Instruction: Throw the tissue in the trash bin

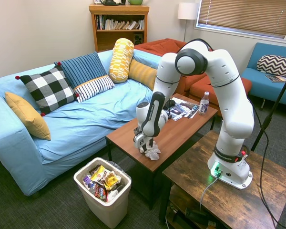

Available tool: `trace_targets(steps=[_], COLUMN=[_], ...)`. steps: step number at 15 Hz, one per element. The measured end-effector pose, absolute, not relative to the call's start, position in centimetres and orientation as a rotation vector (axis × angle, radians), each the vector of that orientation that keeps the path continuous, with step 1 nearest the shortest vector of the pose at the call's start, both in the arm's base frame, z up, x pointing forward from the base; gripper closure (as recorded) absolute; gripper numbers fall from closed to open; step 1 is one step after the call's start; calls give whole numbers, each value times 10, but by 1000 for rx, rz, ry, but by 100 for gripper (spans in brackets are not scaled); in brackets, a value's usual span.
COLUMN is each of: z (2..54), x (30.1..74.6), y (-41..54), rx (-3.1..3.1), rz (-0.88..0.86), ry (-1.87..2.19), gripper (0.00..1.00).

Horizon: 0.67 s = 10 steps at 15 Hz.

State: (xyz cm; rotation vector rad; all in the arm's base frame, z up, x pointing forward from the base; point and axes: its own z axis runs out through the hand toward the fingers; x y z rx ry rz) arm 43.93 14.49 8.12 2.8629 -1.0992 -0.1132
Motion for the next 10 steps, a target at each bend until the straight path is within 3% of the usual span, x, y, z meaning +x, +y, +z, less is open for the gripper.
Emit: trace_targets(steps=[6, 10], z=[89, 134], x=[449, 454], y=[132, 132], rx=[2860, 2893], rz=[-134, -79], ry=[-1143, -1157], gripper=[100, 100])
